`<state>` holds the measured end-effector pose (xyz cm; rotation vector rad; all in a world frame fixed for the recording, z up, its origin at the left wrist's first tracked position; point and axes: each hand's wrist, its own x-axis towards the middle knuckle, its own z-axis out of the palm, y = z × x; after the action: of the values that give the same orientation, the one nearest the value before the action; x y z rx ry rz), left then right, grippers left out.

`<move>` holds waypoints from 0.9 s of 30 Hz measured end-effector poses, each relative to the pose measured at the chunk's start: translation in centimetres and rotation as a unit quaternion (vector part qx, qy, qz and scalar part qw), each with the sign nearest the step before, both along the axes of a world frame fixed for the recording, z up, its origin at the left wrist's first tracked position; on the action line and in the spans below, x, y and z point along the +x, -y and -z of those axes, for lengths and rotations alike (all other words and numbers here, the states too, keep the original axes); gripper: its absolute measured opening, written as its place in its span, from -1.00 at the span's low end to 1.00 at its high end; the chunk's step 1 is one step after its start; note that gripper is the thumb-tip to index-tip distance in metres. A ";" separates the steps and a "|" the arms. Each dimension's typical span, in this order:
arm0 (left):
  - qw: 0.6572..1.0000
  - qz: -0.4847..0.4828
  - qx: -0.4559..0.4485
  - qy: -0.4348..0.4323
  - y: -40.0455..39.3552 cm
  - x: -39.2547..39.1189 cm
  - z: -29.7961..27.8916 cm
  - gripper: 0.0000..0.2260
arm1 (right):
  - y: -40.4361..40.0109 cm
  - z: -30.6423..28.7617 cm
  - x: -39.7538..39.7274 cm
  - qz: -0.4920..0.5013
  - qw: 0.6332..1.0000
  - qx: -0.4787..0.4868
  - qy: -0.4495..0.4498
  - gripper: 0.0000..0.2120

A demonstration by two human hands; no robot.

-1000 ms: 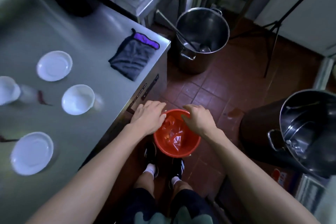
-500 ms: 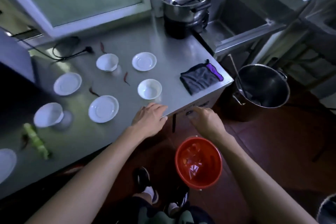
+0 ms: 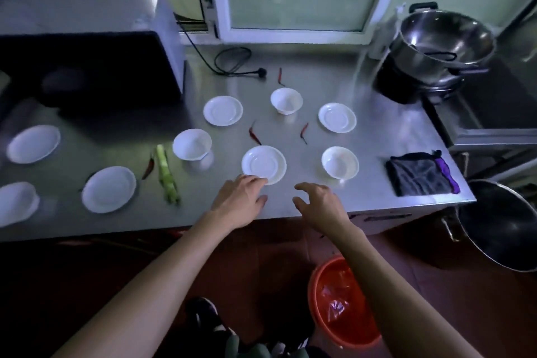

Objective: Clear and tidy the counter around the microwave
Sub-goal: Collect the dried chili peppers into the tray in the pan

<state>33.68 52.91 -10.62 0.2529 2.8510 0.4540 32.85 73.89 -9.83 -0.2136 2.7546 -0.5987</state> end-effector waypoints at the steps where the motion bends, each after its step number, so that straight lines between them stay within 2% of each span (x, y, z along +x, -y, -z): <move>1: 1.000 -0.015 0.005 0.003 1.9 0.3 0.3 -0.60 | 1.7 0.1 0.0 -0.008 1.000 0.002 0.006 -0.62; 11: 0.994 -0.100 0.054 0.006 18.7 2.7 1.5 -0.73 | 19.6 0.9 -0.3 -0.060 0.998 -0.014 0.027 -0.64; 16: 0.987 -0.151 0.056 0.007 25.1 4.5 1.4 -0.67 | 26.1 0.9 -0.5 -0.108 0.994 -0.008 0.033 -0.67; 23: 0.967 -0.246 0.059 0.041 31.4 6.8 1.8 -0.70 | 32.9 2.5 -1.5 -0.152 0.986 -0.008 0.065 -0.66; 27: 0.959 -0.270 0.033 0.076 33.0 6.2 1.8 -0.62 | 36.4 3.8 -2.6 -0.166 0.984 -0.003 0.073 -0.64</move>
<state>39.92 19.91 -12.38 -0.5430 2.7236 0.6362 30.23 37.47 -13.66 -0.5913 2.5001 -0.5091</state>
